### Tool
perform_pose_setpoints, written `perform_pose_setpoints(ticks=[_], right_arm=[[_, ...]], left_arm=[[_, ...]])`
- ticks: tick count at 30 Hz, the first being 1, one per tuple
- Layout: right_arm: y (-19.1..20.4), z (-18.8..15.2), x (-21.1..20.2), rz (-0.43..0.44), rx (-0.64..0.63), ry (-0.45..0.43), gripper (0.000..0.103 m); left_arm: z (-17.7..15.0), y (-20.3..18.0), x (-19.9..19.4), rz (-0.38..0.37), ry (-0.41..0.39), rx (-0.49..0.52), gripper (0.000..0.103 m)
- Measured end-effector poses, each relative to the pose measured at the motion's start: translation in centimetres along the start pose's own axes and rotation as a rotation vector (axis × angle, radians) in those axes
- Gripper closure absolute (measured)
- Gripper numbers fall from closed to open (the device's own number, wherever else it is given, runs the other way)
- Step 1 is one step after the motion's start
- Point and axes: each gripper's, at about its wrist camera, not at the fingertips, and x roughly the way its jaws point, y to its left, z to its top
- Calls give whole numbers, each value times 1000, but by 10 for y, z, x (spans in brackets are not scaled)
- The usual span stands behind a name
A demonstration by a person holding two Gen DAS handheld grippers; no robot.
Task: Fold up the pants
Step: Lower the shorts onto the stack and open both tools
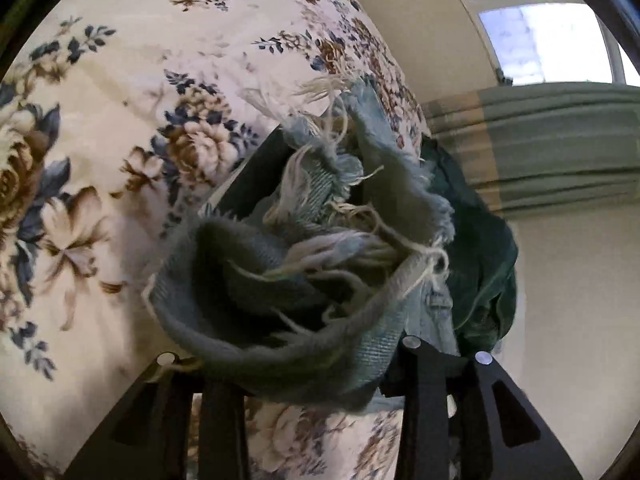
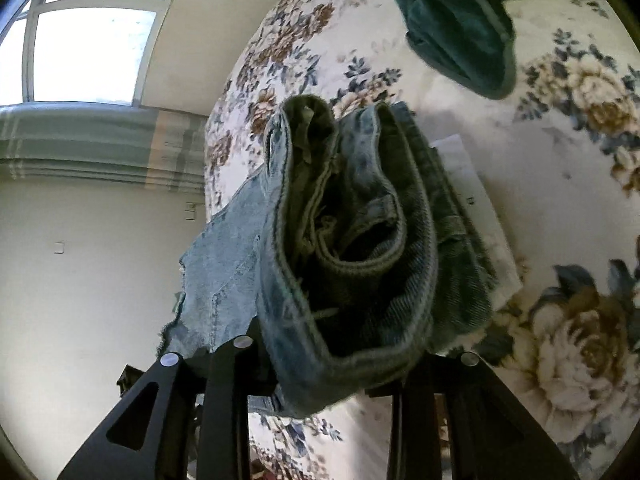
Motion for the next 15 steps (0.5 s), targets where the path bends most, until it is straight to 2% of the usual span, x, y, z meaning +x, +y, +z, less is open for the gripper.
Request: perform_pose_setpoints(ticks=[2,3,4,5,7,9,10,11,12,13,15], right_arm=[[4,-3,-9,-28,-17,-10,69],[5,-4,-12,-56,-28,-11,63],[6,-5,-15,-82,-36,-13,61],[9,-7,-21,-109,-48,-20,55],[15,-14,-36,-166,-79,-41,46],[27,-23,-49,-255,-150,-66,27],[35,-27,-54,-308,-197,-77,22],[45,-34,-60,-380,-253,-90,16],[54,-41,-65,-442,-303,-104,12],[66,-52,-71,-513,-371,-121,9],[82,-65,-79,-591,-446,-139,2]], left_arm=[[1,-4,-7,39,-1,32,57],[1,-7,-13,79,-13,48,53],[2,-9,-19,119,-26,65,39],[2,-12,-25,153,-47,85,35],[-1,-19,-38,214,-94,142,34],[-9,-35,-51,325,-149,242,34],[-14,-42,-55,379,-168,283,26],[-21,-51,-60,437,-177,327,10],[-25,-55,-63,465,-176,352,5],[-29,-58,-65,476,-175,366,4],[-43,-69,-76,515,-183,403,4]])
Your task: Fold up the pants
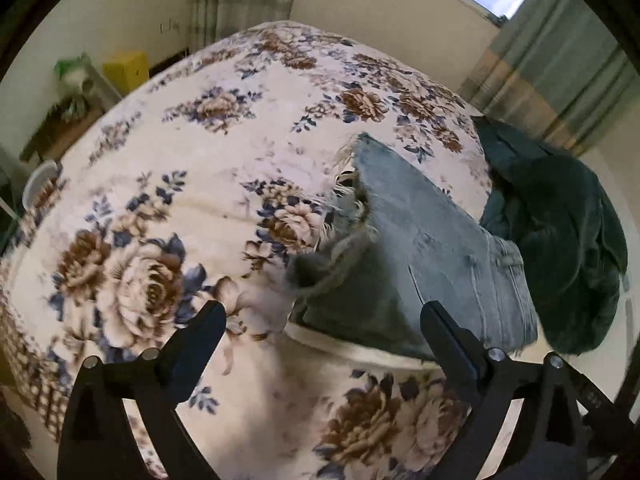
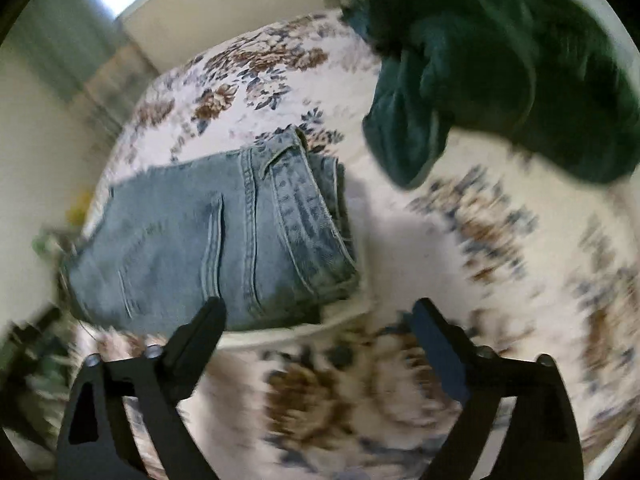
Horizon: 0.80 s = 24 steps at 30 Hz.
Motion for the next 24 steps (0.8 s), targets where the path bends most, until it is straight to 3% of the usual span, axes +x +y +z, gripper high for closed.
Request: perform_pose_setpoints(ticks=[2,8,16,24], right_arm=[[11,-9,-25,-65,-54,-32,0],[25,-35,-106,-137,-105,-133,0],[31,-80,-225,-116,-107,-228,0],[30,-157,-347,-86,-129,-327,0]], left_arm=[[-7,-7,-13,51,-1,40,3],[-27,-30,-71,111,-60,143,3],[-68,-56,-173,125,-177,249,3],[-132,-56,-273,91,-267,282,3]])
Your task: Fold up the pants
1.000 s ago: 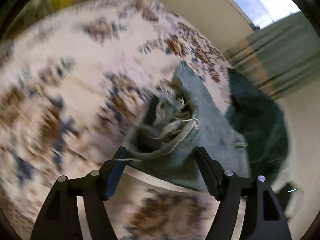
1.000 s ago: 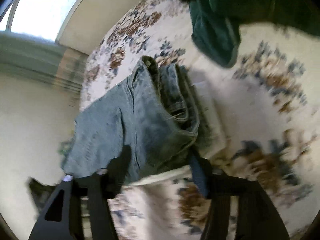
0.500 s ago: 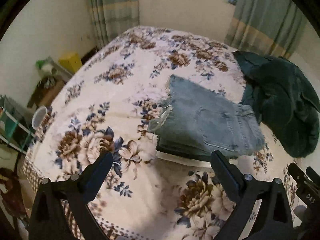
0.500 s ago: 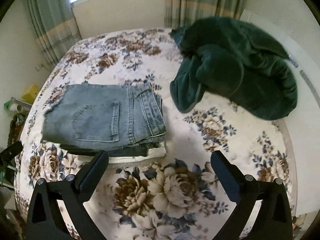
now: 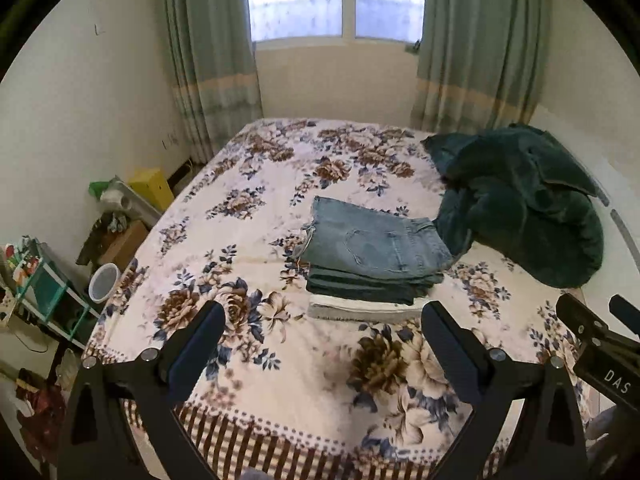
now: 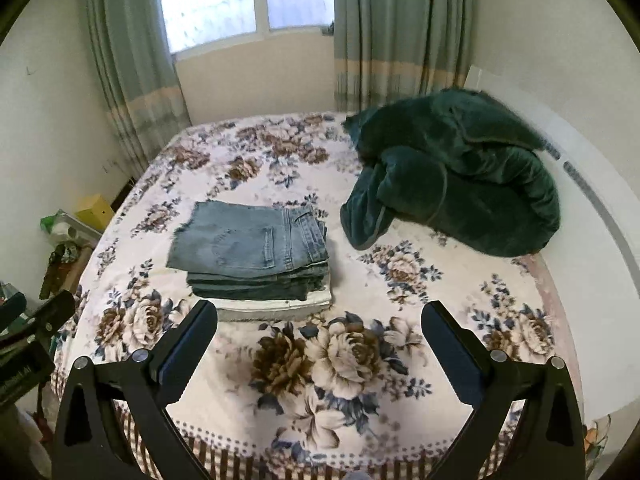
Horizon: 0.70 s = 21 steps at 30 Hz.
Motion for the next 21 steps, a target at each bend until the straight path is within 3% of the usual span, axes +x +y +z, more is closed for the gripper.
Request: perform_pose_setpoints(ticks=[11,21], right_arm=[[-1,-56,-183,0,-63,-127,0],[2,-64,-281,-2,-46,-190,0]], left_arm=[[-32,13,-120,13,-99,5,3],[-38,22,-168,-10,-152,27,3]])
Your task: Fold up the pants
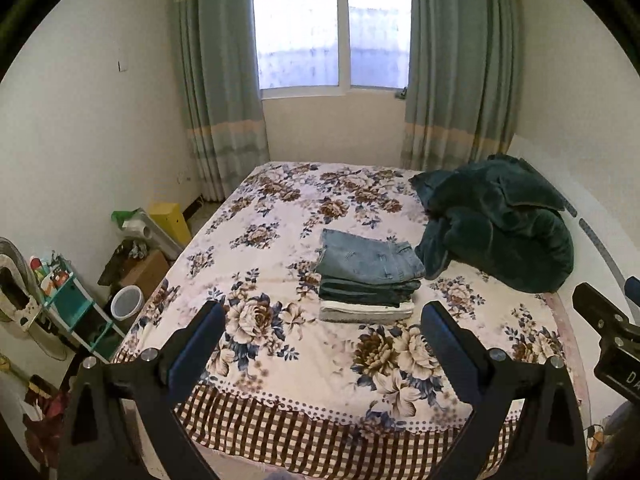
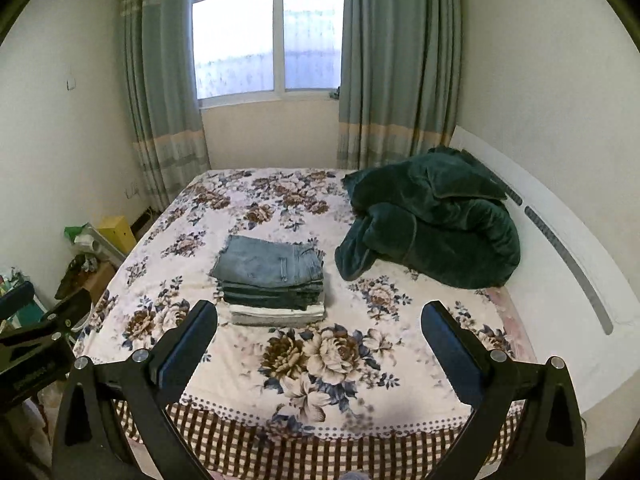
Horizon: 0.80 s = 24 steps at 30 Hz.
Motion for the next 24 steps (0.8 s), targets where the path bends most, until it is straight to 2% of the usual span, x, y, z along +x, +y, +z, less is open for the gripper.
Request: perform_pose_setpoints(ticks=[2,9,24], right_arm=[[0,2,-7,-3,6,-10,0],[5,2,-20,8,6,-21,0],[4,1,-8,44,12,-5,0]], left_arm=[[0,1,-1,-11,-6,4,0],[-4,-1,-12,-4,-28,2,0],[-6,-5,-24,1,-20,19,0]])
